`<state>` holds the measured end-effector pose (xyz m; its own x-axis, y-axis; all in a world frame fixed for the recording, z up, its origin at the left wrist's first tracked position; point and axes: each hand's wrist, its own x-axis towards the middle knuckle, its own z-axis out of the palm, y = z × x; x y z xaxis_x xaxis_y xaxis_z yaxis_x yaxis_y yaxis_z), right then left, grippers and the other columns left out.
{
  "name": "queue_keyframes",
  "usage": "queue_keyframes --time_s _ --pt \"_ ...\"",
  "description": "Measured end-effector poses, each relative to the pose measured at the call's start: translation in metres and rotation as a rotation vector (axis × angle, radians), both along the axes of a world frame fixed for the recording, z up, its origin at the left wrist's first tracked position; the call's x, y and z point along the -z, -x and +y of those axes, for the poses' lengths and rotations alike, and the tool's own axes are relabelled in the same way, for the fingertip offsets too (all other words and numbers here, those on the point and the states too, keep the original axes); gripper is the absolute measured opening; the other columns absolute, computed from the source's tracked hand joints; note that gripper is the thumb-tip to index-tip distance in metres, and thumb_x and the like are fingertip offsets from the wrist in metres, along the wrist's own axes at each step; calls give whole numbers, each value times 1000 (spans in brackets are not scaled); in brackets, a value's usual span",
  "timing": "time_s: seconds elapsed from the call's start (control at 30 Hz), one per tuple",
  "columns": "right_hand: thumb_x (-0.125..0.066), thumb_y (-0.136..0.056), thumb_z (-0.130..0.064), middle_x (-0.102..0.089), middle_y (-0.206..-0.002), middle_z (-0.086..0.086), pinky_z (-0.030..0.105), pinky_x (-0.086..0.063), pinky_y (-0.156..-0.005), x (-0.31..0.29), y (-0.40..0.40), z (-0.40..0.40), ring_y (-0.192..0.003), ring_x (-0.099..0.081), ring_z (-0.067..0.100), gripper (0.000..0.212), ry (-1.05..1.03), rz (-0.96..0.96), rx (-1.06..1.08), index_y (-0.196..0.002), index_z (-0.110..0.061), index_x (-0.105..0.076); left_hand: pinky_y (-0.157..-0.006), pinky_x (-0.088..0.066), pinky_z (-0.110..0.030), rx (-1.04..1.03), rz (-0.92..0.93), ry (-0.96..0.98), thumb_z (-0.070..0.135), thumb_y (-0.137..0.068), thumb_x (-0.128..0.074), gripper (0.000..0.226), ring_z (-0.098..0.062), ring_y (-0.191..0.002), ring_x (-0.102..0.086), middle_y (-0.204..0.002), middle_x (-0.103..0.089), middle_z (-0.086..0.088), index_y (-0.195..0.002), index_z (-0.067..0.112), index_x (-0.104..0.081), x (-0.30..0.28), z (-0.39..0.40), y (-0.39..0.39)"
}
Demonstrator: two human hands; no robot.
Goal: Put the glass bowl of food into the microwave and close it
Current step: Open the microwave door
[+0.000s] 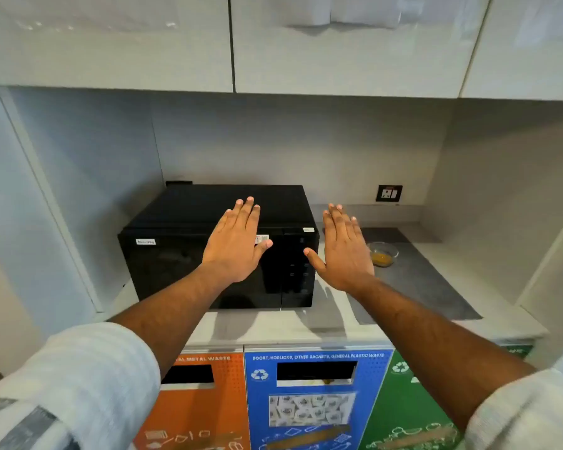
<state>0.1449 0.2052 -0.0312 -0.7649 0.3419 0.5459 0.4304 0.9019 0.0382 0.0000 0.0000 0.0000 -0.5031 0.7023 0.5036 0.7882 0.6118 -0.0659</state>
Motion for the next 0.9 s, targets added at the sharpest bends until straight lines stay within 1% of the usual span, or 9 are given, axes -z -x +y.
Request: queue_keyframes --time_s 0.1,0.2,0.27,0.33,0.47,0.63,0.7,0.77,0.9 --pt "-43 -97 -66 -6 -174 12 44 -6 -128 32 4 7 -161 -6 31 96 97 -54 9 -165 -11 -5 -127 -13 -42 -6 -59 36 58 -99 -40 83 -27 -158 -10 -171 -12 -10 -161 10 -13 18 10 14" --pt "-48 -97 -62 -6 -174 13 44 -11 -130 73 8 13 -161 -7 31 97 193 -126 2 -164 -9 -3 -125 -11 -40 -2 -136 49 54 -98 -48 84 -27 -158 -9 -171 -11 -9 -160 10 -13 37 22 26" --pt "-49 -97 -62 -4 -175 12 45 -16 -131 96 13 18 -162 -6 31 98 275 -165 1 -164 -10 -1 -125 -9 -40 -4 -110 59 53 -97 -51 85 -27 -158 -10 -171 -13 -9 -160 10 -14 48 30 36" --pt "-50 -96 -63 -1 -175 8 42 -17 -130 119 16 21 -162 -6 29 99 367 -189 -3 -165 -12 1 -124 -8 -40 -15 -68 94 52 -96 -52 85 -28 -158 -11 -170 -14 -10 -160 10 -15 56 36 45" --pt "-55 -96 -59 0 -175 7 39 -19 -129 163 26 23 -162 -8 29 101 549 -216 -30 -165 -12 2 -125 -9 -41 -38 -64 129 52 -96 -53 85 -28 -158 -12 -170 -18 -9 -160 11 -15 69 46 62" --pt "-62 -96 -50 -2 -175 7 41 -26 -127 203 49 30 -160 -17 32 101 843 -223 -2 -164 -14 3 -124 -16 -40 -44 -61 101 49 -90 -66 83 -27 -154 -25 -160 -36 -6 -155 15 -28 74 51 78" --pt "-67 -95 -44 -10 -174 8 43 -32 -125 213 61 30 -158 -24 32 100 953 -188 -16 -165 -14 -1 -124 -16 -40 -39 -51 88 51 -88 -67 81 -27 -154 -27 -159 -38 -5 -152 17 -31 75 54 86" --pt "-72 -93 -40 -18 -172 9 45 -38 -122 222 72 29 -154 -33 32 99 1063 -108 -22 -164 -15 -8 -124 -13 -40 -55 -35 89 54 -88 -65 81 -26 -154 -26 -161 -36 -4 -152 19 -31 78 55 91" --pt "-78 -87 -39 -35 -163 11 50 -47 -114 237 90 25 -145 -45 31 93 1254 134 21 -158 -15 -24 -124 -16 -41 -97 13 49 59 -90 -57 84 -26 -154 -26 -165 -31 -3 -157 21 -24 90 58 92"
